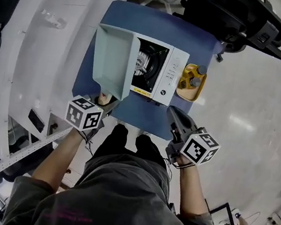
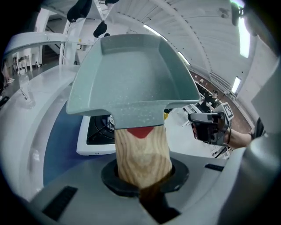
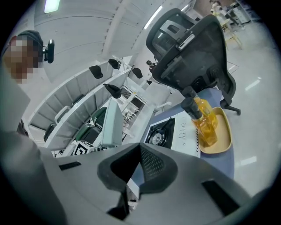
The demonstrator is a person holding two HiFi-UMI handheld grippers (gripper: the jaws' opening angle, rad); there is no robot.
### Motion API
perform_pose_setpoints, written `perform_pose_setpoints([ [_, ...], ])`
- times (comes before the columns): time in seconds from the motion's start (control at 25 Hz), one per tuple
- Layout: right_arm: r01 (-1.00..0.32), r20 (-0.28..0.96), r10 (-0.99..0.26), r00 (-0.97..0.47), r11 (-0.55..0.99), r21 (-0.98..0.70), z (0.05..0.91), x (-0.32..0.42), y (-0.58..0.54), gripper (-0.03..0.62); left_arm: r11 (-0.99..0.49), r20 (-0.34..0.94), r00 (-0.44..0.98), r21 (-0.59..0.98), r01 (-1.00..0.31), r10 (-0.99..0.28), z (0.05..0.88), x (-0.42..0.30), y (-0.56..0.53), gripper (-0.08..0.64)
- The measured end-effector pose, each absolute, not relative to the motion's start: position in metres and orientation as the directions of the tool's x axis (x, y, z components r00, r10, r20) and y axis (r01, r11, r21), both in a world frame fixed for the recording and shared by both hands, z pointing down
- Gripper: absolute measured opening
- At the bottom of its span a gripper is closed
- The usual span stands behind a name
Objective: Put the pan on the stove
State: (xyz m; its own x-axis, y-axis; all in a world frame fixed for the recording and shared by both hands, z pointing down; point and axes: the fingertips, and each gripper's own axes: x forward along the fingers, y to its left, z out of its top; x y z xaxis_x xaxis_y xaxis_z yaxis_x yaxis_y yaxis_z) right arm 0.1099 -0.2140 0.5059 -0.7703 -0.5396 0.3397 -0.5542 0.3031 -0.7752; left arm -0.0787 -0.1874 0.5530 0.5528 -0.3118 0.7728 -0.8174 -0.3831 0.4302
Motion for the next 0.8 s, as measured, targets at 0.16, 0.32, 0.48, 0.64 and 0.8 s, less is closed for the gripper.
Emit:
perform_pose_setpoints([
  [0.16,-0.558,0.346,-0.559,-0.754,0.265,-0.787,0.507,0.104,-0.215,0.003,-0.4,0.801,0.544,0.426,-0.812,-0.251,0.568,-0.082,-0.197,0.057],
  [0.32,-0.566,0.358,-0.569,-0.74,0.24,-0.789,0.517,0.099,-0.219,0.003,-0.422,0.828,0.521,0.404,-0.812,-0.208,0.584,-0.085,-0.207,0.057],
  [0.48,-0.559,0.365,-0.567,-0.738,0.213,-0.801,0.527,0.09,-0.218,0.003,-0.435,0.863,0.478,0.372,-0.82,-0.163,0.598,-0.092,-0.213,0.057],
  [0.64,-0.537,0.359,-0.557,-0.749,0.193,-0.821,0.536,0.08,-0.216,0.003,-0.434,0.892,0.437,0.351,-0.83,-0.113,0.61,-0.1,-0.214,0.057],
  [0.8,-0.528,0.357,-0.551,-0.754,0.185,-0.829,0.542,0.073,-0.214,0.003,-0.441,0.914,0.398,0.325,-0.837,-0.082,0.619,-0.107,-0.214,0.057],
])
